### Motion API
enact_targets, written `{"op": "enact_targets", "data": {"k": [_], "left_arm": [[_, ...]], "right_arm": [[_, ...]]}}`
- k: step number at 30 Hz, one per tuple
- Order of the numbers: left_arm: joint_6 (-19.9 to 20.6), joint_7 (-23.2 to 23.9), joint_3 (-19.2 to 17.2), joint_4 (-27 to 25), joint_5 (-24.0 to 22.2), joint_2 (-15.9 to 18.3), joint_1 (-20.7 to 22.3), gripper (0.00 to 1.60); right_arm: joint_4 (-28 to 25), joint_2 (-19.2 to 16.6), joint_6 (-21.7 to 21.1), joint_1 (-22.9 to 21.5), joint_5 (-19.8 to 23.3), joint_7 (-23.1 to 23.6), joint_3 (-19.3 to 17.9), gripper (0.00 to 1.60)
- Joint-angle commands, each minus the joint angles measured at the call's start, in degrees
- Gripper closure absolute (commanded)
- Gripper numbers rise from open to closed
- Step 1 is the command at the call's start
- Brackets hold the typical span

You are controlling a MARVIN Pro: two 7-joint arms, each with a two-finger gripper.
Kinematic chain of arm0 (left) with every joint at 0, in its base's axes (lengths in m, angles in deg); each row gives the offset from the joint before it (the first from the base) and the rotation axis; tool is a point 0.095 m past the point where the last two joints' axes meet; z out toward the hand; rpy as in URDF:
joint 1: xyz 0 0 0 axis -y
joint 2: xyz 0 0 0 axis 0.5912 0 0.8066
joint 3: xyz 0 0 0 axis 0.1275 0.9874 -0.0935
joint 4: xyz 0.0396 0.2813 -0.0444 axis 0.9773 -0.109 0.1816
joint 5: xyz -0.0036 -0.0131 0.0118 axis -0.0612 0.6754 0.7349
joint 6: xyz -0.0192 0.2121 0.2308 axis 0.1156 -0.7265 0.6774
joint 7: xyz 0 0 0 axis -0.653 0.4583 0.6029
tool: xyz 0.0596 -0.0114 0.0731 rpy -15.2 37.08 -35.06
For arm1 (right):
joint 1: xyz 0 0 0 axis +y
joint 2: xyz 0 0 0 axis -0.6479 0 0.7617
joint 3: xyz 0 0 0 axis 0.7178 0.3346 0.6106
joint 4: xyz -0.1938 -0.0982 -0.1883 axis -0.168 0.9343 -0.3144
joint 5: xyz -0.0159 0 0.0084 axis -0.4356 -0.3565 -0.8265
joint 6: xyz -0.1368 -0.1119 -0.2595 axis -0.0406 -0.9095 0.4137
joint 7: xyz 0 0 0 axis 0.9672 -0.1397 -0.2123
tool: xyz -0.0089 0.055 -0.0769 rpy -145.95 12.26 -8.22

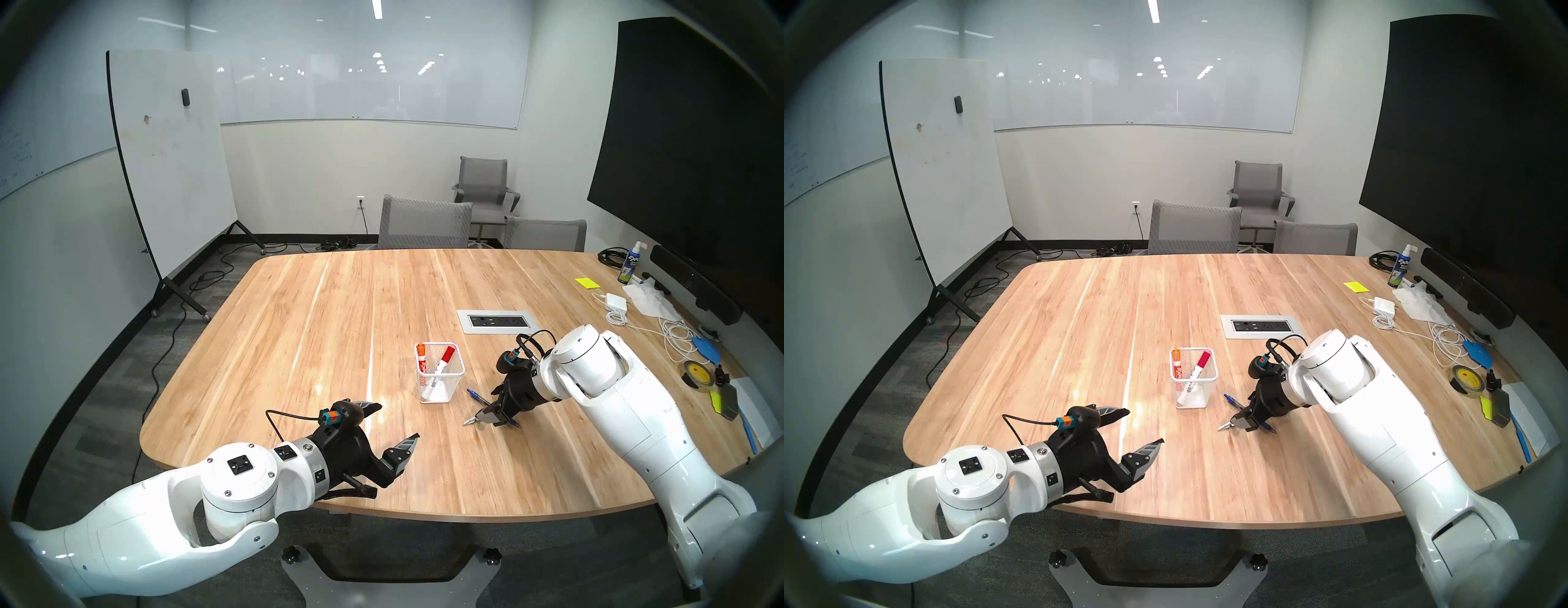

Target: Place the pen, the marker, and the scissors into the pen holder

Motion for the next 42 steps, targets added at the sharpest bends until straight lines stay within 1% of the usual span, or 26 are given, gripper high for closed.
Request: {"op": "enact_targets", "data": {"k": [1, 17, 18, 19, 20, 21, 22, 36, 38, 40, 41, 42], "left_arm": [[-0.50, 0.14, -0.14, -0.89, 0.04, -0.07, 0.04, 0.00], [-0.50, 0.14, -0.14, -0.89, 0.04, -0.06, 0.04, 0.00], [-0.51, 0.14, -0.14, -0.89, 0.04, -0.06, 0.04, 0.00], [-0.51, 0.14, -0.14, -0.89, 0.04, -0.06, 0.04, 0.00], [-0.51, 0.14, -0.14, -0.89, 0.04, -0.06, 0.04, 0.00], [-0.51, 0.14, -0.14, -0.89, 0.04, -0.06, 0.04, 0.00], [-0.51, 0.14, -0.14, -0.89, 0.04, -0.06, 0.04, 0.00], [-0.51, 0.14, -0.14, -0.89, 0.04, -0.06, 0.04, 0.00], [-0.51, 0.14, -0.13, -0.89, 0.04, -0.06, 0.04, 0.00], [-0.50, 0.13, -0.13, -0.89, 0.04, -0.06, 0.04, 0.00], [-0.50, 0.13, -0.13, -0.89, 0.04, -0.06, 0.04, 0.00], [-0.50, 0.13, -0.13, -0.89, 0.04, -0.07, 0.04, 0.00]], "right_arm": [[-0.08, 0.33, -0.17, -1.24, -0.44, -0.57, -0.17, 0.00], [1.31, 1.37, -0.62, -1.43, -1.43, -1.38, -0.03, 0.00], [1.47, 1.45, -0.57, -1.44, -1.51, -1.44, 0.02, 0.13], [1.58, 1.49, -0.67, -1.50, -1.69, -1.48, 0.16, 0.20], [1.60, 1.52, -0.75, -1.51, -1.82, -1.51, 0.22, 0.36], [1.56, 1.51, -0.93, -1.52, -2.04, -1.59, 0.40, 0.55], [1.62, 1.57, -0.91, -1.50, -2.12, -1.62, 0.43, 0.83], [1.84, 1.81, -1.26, -1.57, -2.83, -1.81, 0.62, 0.88], [1.58, 1.77, -1.21, -1.31, -2.69, -1.85, 0.23, 0.95], [1.38, 1.78, -0.90, -1.01, -2.42, -2.03, -0.33, 1.13], [1.21, 1.68, -0.62, -0.89, -2.26, -1.96, -0.57, 1.60], [0.56, 1.45, -0.84, -0.69, -2.11, -1.83, -0.90, 1.60]]}}
